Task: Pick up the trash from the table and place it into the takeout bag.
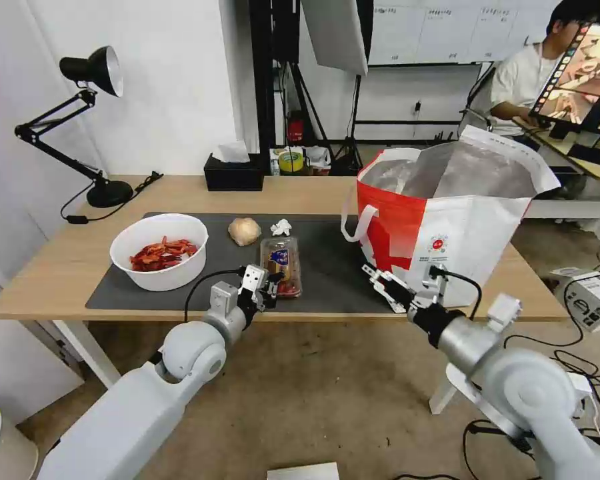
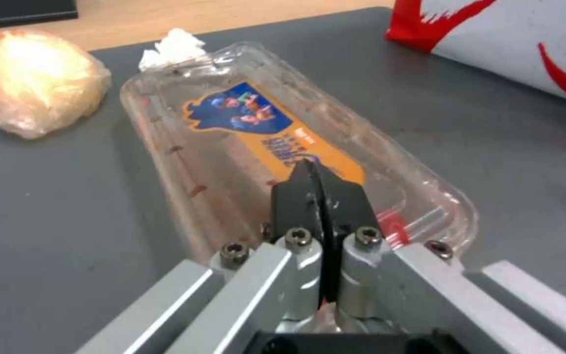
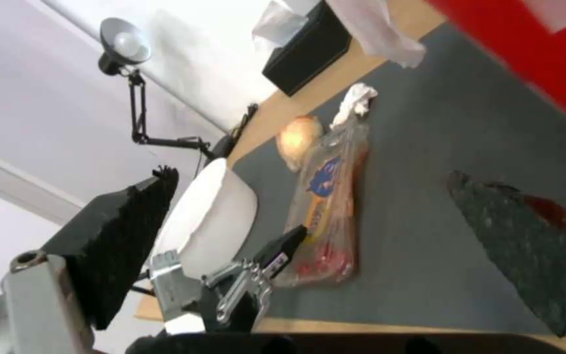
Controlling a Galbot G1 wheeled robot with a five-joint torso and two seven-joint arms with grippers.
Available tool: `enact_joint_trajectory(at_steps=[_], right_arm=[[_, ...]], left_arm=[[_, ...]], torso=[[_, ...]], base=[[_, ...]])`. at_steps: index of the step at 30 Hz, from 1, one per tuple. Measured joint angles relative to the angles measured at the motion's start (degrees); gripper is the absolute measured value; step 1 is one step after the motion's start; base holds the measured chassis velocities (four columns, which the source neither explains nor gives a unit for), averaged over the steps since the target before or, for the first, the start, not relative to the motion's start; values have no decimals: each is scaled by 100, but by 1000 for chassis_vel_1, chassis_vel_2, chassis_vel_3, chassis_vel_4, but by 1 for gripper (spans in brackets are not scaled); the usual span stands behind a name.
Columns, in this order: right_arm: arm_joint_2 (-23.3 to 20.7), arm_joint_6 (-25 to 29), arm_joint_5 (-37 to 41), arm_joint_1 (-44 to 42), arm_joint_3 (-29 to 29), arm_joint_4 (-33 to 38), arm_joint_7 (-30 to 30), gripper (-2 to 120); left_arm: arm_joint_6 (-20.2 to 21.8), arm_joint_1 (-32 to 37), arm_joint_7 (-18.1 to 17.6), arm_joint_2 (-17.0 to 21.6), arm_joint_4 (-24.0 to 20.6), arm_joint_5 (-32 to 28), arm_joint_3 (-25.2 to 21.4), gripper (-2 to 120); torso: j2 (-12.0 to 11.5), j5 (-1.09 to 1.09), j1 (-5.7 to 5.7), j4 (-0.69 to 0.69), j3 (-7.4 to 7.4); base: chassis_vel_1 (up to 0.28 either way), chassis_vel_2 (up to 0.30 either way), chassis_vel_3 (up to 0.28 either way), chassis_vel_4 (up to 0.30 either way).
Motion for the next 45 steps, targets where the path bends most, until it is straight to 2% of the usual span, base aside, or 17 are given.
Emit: enact_joint_trajectory(at_steps=[6,16,22,30,45], right_arm=[[199,-18,71,763,-586,-508,293,100],[427,-32,67,1424,-1141,-1212,492,100],[695,-114,76,1984,-1513,-1642,853,100],[1075,-307,20,2456,-1829,-2103,1257,100],[1411,-563,-30,3066,-2100,-2779,1421,100]], left_arm=[[0,-19,-65,-2,0,-68,-23,0],[-5,21,-70,-133,47,-77,-12,0],[-9,27,-77,-174,48,-89,-10,0],[-10,-4,-73,-95,78,-114,-27,0],[-25,0,-77,-95,40,-151,-29,0]], torso=[[0,-1,0,1,0],[0,0,0,0,0],[0,0,0,0,0],[0,0,0,0,0],[0,0,0,0,-1]], base=[[0,0,0,0],[0,0,0,0],[0,0,0,0],[0,0,0,0],[0,0,0,0]])
